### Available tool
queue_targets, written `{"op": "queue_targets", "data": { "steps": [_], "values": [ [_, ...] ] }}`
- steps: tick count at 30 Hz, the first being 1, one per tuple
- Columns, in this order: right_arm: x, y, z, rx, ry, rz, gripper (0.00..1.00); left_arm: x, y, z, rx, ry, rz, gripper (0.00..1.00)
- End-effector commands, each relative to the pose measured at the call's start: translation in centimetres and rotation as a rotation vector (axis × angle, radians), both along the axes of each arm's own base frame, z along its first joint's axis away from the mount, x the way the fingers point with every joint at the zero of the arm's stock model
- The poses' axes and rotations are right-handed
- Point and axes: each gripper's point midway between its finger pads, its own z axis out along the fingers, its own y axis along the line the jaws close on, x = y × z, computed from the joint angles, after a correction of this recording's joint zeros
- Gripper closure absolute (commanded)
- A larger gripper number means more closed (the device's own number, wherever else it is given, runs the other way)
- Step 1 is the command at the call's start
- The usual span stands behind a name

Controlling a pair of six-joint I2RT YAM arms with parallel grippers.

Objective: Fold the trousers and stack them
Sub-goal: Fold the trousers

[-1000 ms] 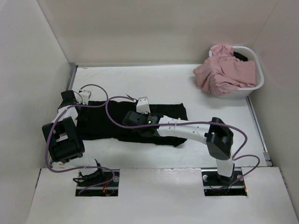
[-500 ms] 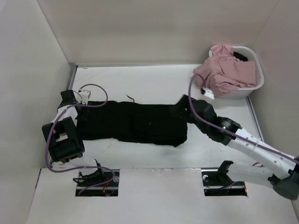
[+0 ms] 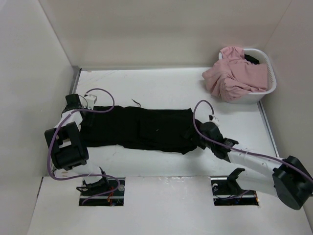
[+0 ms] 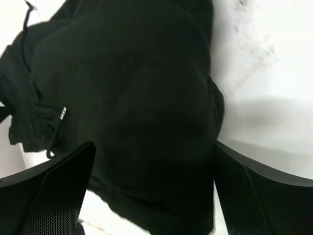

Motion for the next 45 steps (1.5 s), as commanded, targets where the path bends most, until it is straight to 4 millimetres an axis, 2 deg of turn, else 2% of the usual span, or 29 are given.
{"op": "queue_targets", "data": {
  "steps": [1,2,4,6,7,8,11,14,16,18,20,24,26,28,31,34,38,41,45],
  "values": [
    [2.5,1.8,2.0,0.089,-0.071,0.004,0.01,0.8,0.2,1.6,0.032,-0.049,-0.014,0.55],
    [2.6,2.0,1.3,0.08,-0.048,0.015,0.12,0.7,0.2,1.6,0.033,-0.048,-0.016,0.55],
    [2.7,2.4,0.4,0.074,-0.007,0.027,0.41,0.5,0.2,1.8,0.034,-0.047,-0.017,0.54],
    [2.9,2.3,0.6,0.067,-0.001,0.029,0.8,0.2,0.1,2.0,0.032,-0.038,-0.015,0.53],
    [3.0,1.6,1.0,0.061,0.001,0.012,0.93,0.1,0.0,2.4,0.029,-0.034,-0.018,0.53],
    [3.3,0.7,1.5,0.049,-0.001,-0.014,1.0,0.0,-0.1,2.8,0.021,-0.029,-0.023,0.52],
    [4.2,-3.5,4.3,-0.048,-0.041,-0.063,1.0,-0.1,-0.7,4.4,0.002,-0.032,-0.031,0.5],
    [4.6,-7.8,8.2,-0.218,-0.081,-0.065,1.0,0.1,-2.5,6.2,-0.033,-0.055,-0.071,0.48],
    [4.5,-9.1,10.7,-0.336,-0.105,-0.019,1.0,0.2,-3.8,6.9,-0.049,-0.066,-0.098,0.47],
    [4.2,-8.8,12.5,-0.429,-0.106,0.049,1.0,0.2,-5.0,7.1,-0.052,-0.069,-0.124,0.46],
    [3.6,-7.0,13.3,-0.519,-0.085,0.125,1.0,0.2,-5.8,6.9,-0.047,-0.063,-0.146,0.46],
    [2.7,-1.1,12.5,-0.713,-0.031,0.306,1.0,0.3,-6.5,6.5,-0.049,-0.055,-0.161,0.46],
    [2.8,2.9,12.5,-0.809,-0.024,0.393,1.0,0.5,-6.5,6.6,-0.054,-0.058,-0.153,0.46],
    [3.4,7.6,13.0,-0.889,-0.044,0.472,1.0,0.8,-6.4,6.6,-0.059,-0.058,-0.142,0.46],
    [4.6,15.0,13.9,-0.959,-0.121,0.585,1.0,1.1,-6.0,5.4,-0.076,-0.023,-0.116,0.45],
    [5.6,20.2,14.0,-0.917,-0.184,0.608,0.99,1.4,-5.5,3.1,-0.089,0.049,-0.073,0.48],
    [6.4,23.5,12.8,-0.803,-0.209,0.579,0.97,1.9,-5.5,1.0,-0.129,0.111,-0.026,0.51],
    [7.0,25.9,12.3,-0.719,-0.258,0.58,0.94,2.2,-5.7,0.5,-0.164,0.112,0.007,0.52],
    [6.2,31.8,12.1,-0.589,-0.375,0.654,0.85,2.2,-6.4,0.0,-0.206,0.12,0.007,0.52]
  ]
}}
